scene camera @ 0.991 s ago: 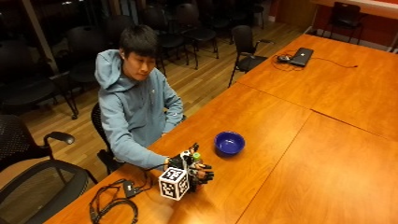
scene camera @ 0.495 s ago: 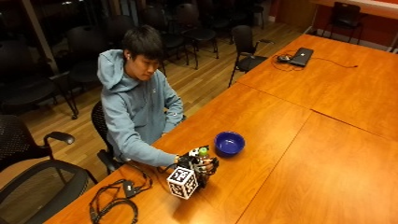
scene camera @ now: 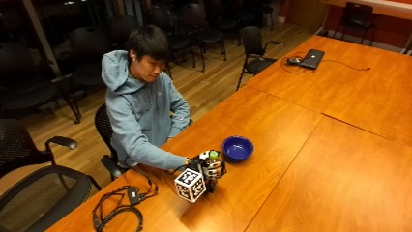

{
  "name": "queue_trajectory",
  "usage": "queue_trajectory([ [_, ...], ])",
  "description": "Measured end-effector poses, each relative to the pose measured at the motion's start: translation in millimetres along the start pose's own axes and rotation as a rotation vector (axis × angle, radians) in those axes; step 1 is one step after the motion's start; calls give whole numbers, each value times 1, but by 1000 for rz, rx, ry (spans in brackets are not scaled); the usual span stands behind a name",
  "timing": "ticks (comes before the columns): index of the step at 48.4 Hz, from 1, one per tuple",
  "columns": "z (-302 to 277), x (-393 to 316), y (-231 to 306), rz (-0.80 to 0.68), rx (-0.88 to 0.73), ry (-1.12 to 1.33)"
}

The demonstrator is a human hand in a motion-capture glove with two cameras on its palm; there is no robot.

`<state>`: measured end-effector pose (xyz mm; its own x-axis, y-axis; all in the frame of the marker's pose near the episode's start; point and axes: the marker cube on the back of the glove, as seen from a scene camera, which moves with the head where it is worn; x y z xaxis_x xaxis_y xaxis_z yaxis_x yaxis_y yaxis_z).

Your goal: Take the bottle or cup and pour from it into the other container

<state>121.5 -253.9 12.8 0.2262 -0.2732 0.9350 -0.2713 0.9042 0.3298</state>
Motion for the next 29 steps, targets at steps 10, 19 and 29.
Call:
queue_trajectory([
  [10,27,-26,-7,-12,-126,209],
  [19,62,-56,-15,-32,-236,463],
  [29,106,-75,-12,63,-350,916],
])
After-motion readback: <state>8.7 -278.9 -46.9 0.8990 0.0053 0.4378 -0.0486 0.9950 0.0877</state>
